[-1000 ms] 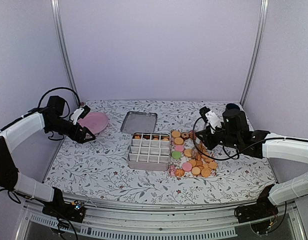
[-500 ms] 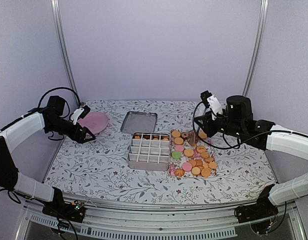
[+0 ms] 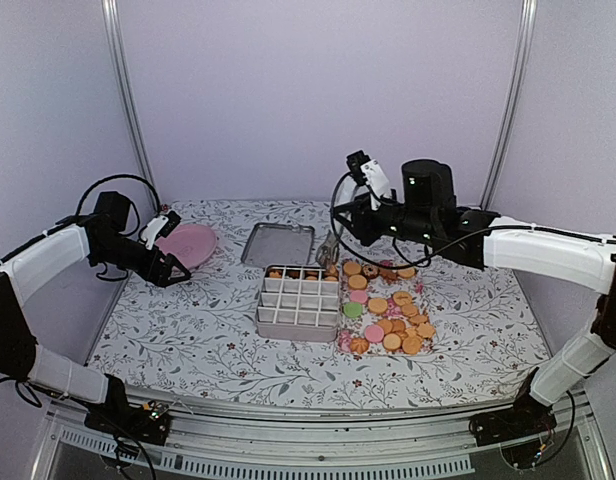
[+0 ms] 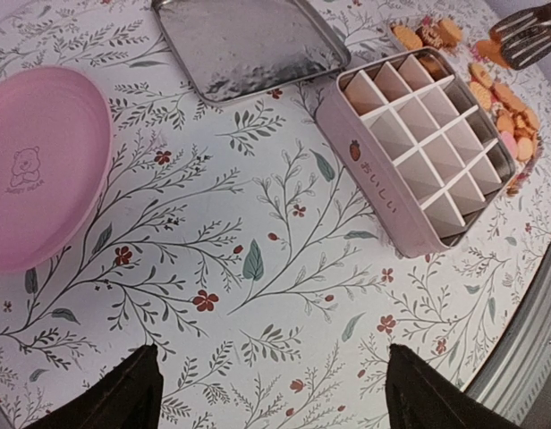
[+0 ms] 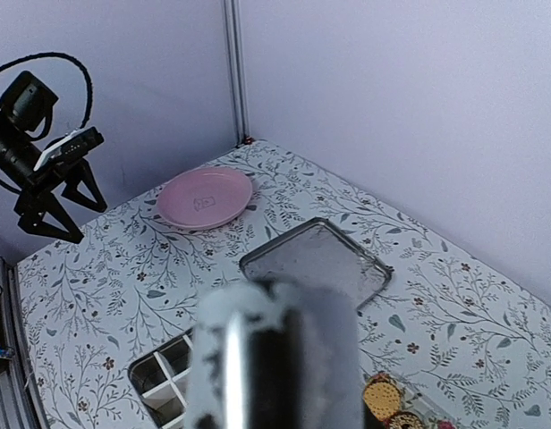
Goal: Pack the cookies
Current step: Place the fake cookies in the empty pocket of the box.
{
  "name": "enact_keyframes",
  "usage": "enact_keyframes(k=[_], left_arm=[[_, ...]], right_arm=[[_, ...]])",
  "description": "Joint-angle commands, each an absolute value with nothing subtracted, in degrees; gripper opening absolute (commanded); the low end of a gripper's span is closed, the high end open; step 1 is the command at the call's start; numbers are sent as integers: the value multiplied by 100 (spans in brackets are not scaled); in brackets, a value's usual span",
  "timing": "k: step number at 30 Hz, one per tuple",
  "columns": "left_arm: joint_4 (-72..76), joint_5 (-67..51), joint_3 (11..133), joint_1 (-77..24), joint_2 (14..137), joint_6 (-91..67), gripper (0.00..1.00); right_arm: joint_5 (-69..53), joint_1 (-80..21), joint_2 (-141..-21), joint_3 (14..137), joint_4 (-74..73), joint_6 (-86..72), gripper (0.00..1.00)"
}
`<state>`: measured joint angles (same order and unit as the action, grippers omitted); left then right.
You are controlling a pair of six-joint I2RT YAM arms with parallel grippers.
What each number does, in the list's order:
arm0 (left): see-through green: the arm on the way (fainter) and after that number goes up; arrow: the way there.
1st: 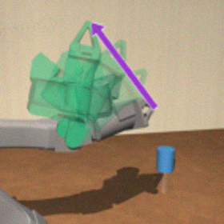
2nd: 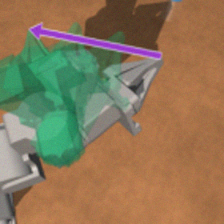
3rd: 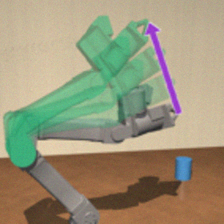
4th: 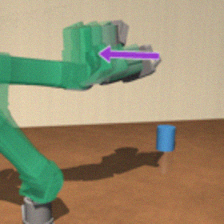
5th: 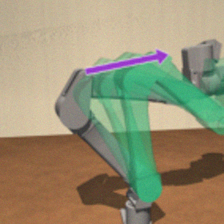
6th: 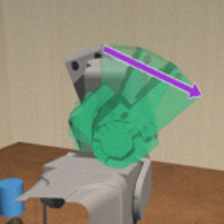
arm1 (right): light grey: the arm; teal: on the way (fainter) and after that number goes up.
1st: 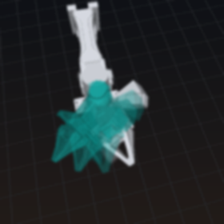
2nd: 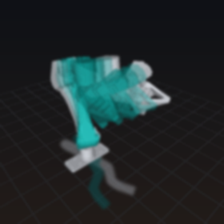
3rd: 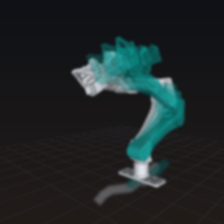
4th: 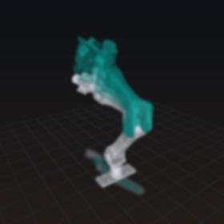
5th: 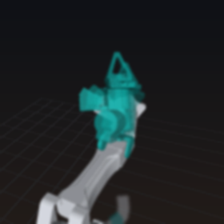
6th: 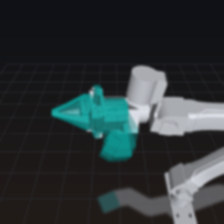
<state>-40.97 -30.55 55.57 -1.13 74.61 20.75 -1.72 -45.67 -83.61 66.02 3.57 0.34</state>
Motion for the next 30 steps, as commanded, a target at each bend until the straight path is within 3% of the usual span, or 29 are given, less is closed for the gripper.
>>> enact_keyframes(k=[1,11,30], left_arm=[[-3988,-3052,5558,-167,7449,2033,87],[-3979,-3038,5476,-176,7318,2043,87],[-3981,-3004,5440,-175,7309,2064,87]], right_arm=[[-743,-5003,-9310,7568,998,-335,0],[-1171,-5155,-10923,8755,1406,-899,0],[-921,-5156,-11215,8467,1797,-743,1]])
